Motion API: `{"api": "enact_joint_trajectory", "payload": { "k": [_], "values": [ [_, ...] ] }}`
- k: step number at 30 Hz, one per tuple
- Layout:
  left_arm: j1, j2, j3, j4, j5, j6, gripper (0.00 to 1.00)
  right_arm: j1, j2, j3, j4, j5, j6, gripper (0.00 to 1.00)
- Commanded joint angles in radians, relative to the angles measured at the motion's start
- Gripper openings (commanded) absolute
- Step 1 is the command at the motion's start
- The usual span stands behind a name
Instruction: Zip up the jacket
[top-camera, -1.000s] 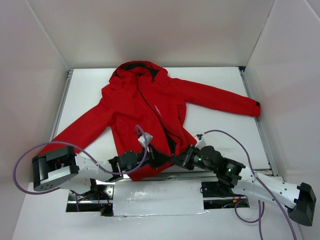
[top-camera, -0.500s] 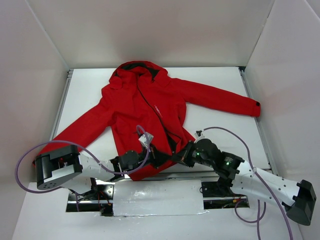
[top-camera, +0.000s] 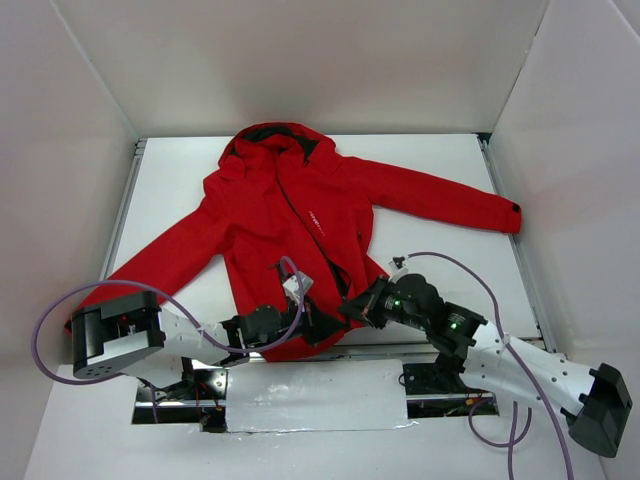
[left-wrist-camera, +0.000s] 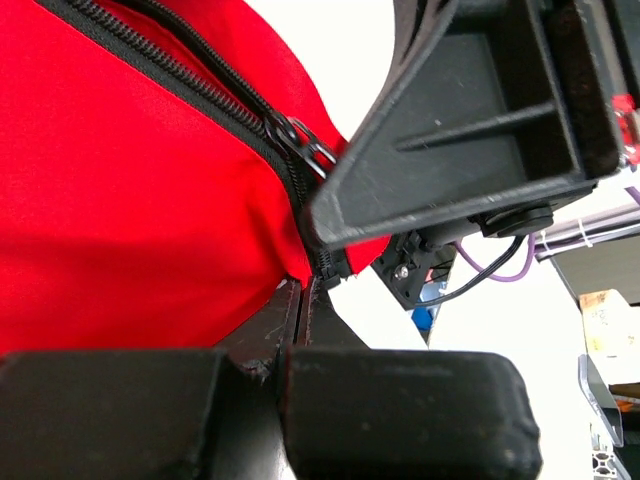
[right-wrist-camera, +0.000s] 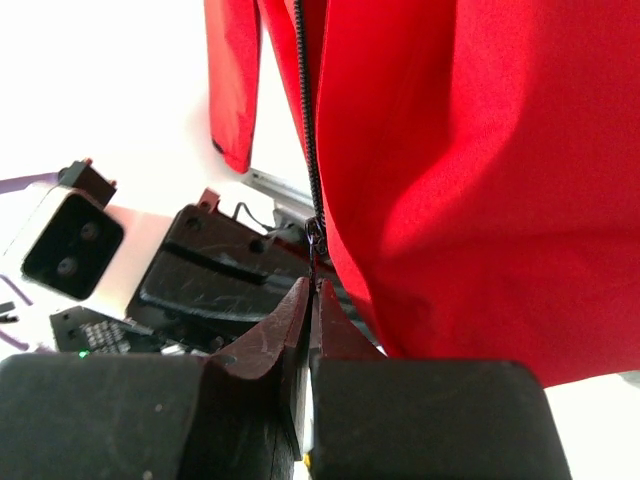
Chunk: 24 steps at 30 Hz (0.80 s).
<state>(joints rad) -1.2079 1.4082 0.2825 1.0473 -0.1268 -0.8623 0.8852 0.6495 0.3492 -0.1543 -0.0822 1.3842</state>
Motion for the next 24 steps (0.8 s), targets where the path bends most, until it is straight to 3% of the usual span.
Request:
{"api": "enact_joint_trajectory", "payload": {
  "k": [1, 6, 11, 16, 20, 24],
  "values": [
    [-0.022, 0.0, -0.008, -0.007, 0.081, 0.025, 0.0, -0.044, -0.002, 0.001, 0.176, 0.046, -0.042, 0.0],
    [-0.041, -0.003, -0.013, -0.016, 0.059, 0.023, 0.0, -0.132, 0.149, 0.029, 0.347, -0.042, -0.137, 0.0],
    [-0.047, -0.014, -0.062, 0.005, 0.027, -0.003, 0.0, -0.293, 0.444, 0.218, 0.487, -0.295, -0.171, 0.0],
    [-0.087, -0.044, -0.088, -0.02, 0.001, -0.004, 0.0, -0.333, 0.618, 0.459, 0.412, -0.321, -0.214, 0.0],
    [-0.117, -0.037, -0.095, -0.023, -0.008, -0.006, 0.0, -0.4, 0.803, 0.591, 0.47, -0.425, -0.146, 0.0],
    [-0.177, -0.034, -0.079, -0.067, -0.062, -0.004, 0.0, -0.454, 1.002, 0.759, 0.481, -0.419, -0.133, 0.0]
  ]
}}
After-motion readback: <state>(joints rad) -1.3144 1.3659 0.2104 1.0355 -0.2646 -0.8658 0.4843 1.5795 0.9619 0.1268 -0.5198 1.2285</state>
